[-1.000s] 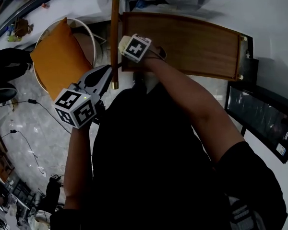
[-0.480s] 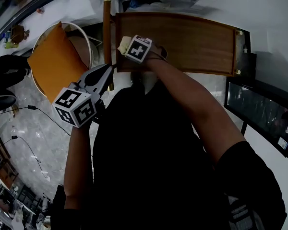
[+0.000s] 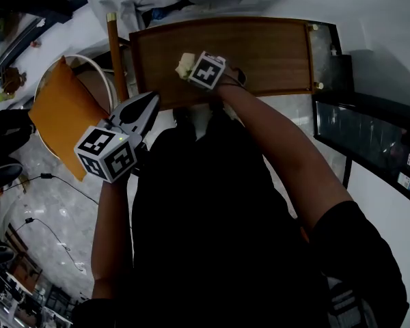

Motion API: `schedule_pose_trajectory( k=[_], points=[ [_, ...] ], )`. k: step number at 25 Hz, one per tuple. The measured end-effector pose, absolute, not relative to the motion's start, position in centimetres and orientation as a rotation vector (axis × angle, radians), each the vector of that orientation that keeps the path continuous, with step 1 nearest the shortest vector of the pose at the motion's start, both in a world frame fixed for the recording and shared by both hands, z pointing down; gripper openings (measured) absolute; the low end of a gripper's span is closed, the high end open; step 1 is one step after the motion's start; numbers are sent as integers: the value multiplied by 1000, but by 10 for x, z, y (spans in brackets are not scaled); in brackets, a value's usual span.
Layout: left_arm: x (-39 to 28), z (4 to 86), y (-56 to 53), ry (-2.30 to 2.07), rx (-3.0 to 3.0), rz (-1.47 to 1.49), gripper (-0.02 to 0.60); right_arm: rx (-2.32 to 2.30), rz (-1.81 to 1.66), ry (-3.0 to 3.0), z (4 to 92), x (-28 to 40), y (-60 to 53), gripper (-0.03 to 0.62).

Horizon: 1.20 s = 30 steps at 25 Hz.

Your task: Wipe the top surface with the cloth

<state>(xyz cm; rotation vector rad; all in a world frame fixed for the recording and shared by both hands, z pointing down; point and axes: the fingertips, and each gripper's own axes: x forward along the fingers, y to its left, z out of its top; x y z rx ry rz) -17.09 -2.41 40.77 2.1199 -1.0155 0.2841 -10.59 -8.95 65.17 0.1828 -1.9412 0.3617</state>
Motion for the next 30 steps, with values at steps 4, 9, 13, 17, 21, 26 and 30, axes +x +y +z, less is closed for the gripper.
schedule_pose_trajectory(
  k=[4,9,13,17,21,26,30],
  points=[
    [-144,407,-35,-968,2150,301,9,233,399,-1916,652,-60,-97,48],
    [-113,406,-44,-928,2174,312,9,296,414,-1896,651,-8,-110,48],
    [-93,405,-52,-902,2188,319,9,329,433,-1882,650,30,-117,48],
    [-75,404,-58,-886,2199,324,9,364,444,-1852,649,65,-123,48],
    [-59,404,-62,-866,2204,328,9,397,451,-1839,646,93,-129,48],
    [-40,407,-68,-841,2213,331,9,429,460,-1818,646,127,-135,48],
    [-21,407,-72,-812,2226,332,9,474,449,-1788,643,159,-141,48]
  ],
)
